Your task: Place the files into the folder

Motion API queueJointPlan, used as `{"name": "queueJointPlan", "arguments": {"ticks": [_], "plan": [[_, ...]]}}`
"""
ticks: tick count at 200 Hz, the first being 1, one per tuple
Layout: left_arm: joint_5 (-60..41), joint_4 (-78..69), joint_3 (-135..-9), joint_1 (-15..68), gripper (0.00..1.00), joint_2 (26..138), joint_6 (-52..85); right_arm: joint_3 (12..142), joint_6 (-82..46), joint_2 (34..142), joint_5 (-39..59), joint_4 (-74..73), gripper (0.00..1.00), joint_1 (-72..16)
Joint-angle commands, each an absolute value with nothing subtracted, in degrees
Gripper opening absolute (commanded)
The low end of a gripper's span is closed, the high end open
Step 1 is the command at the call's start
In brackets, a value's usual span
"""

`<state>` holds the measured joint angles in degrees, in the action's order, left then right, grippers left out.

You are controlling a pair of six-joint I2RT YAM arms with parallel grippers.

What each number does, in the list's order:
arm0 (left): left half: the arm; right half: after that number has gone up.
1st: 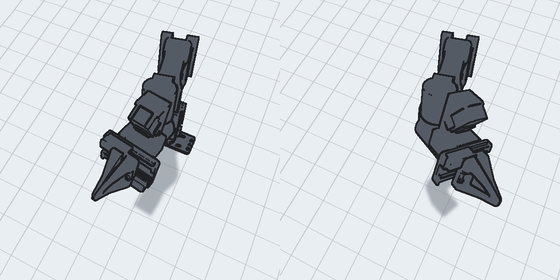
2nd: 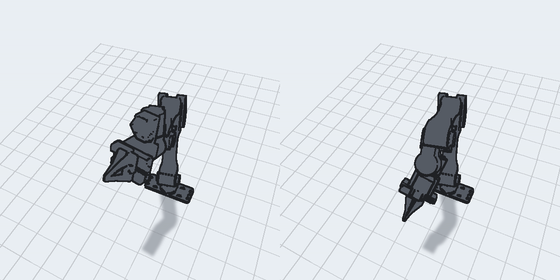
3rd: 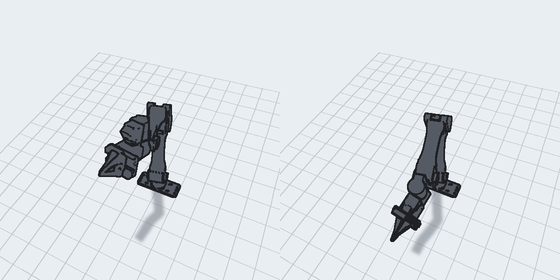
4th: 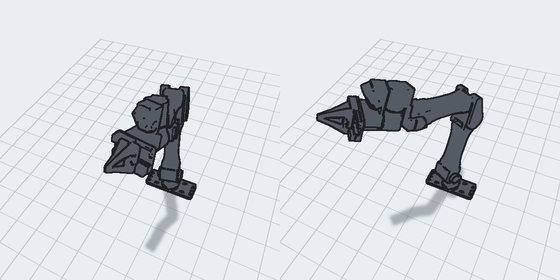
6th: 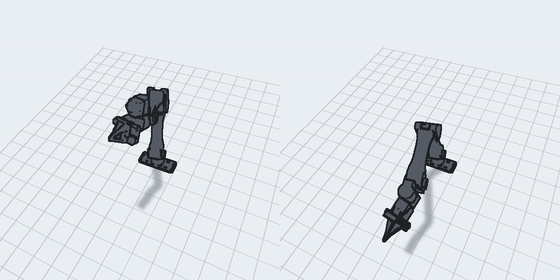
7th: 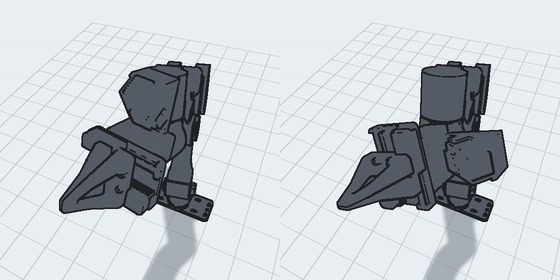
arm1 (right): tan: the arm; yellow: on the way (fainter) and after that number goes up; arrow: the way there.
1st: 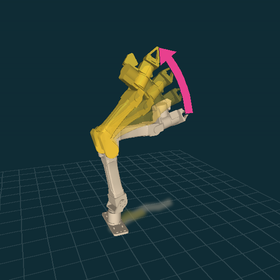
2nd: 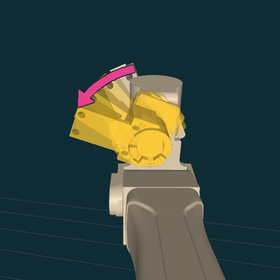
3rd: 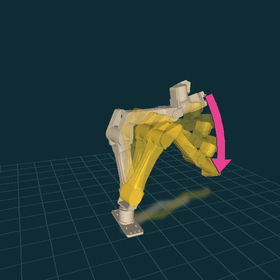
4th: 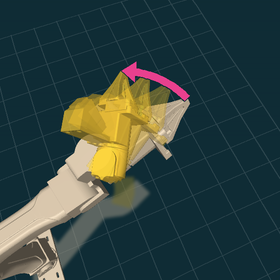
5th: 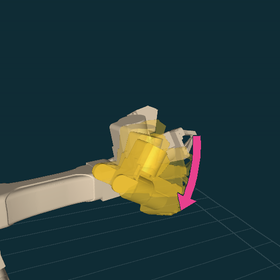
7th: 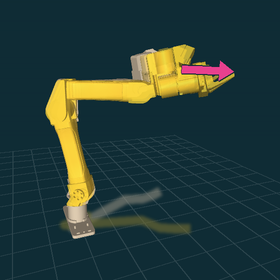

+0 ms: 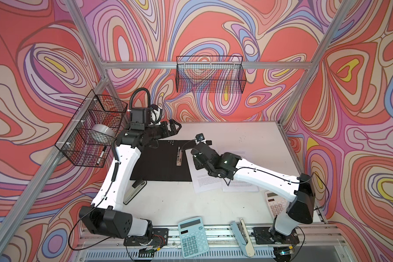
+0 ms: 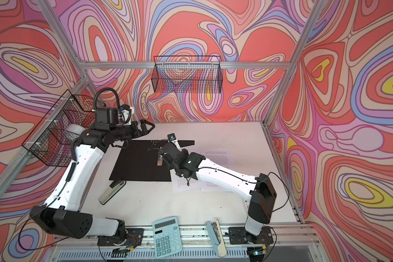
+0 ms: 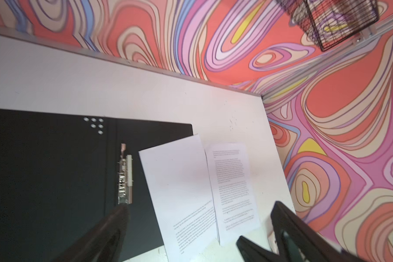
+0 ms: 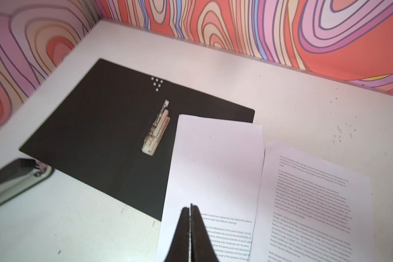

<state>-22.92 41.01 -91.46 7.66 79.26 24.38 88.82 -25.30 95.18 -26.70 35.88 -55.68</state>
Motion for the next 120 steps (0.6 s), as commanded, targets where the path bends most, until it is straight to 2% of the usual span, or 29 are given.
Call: {"name": "queueJointPlan", "arguments": {"ticks": [1, 21, 44, 69, 120], "plan": [[-18.3, 43.8, -87.1, 7.8, 1.00, 79.0, 22.9, 87.3, -24.9, 93.1, -18.5, 34.1, 0.02, -51.8], [-22.1, 40.4, -79.2, 7.8, 1.00, 79.7, 27.1, 86.6, -25.1, 93.9, -14.6, 35.5, 0.23, -48.3], [-25.6, 34.5, -70.9, 8.7, 1.00, 82.9, 31.1, 85.5, -27.2, 96.1, -10.3, 36.0, 0.35, -44.7], [-23.1, 34.9, -71.2, 10.9, 1.00, 88.4, 30.8, 83.7, -28.3, 97.9, -7.7, 33.9, 0.40, -42.0], [-19.1, 39.1, -76.7, 17.5, 1.00, 98.4, 30.1, 81.3, -28.7, 101.2, 1.8, 28.2, 0.42, -38.1]]}}
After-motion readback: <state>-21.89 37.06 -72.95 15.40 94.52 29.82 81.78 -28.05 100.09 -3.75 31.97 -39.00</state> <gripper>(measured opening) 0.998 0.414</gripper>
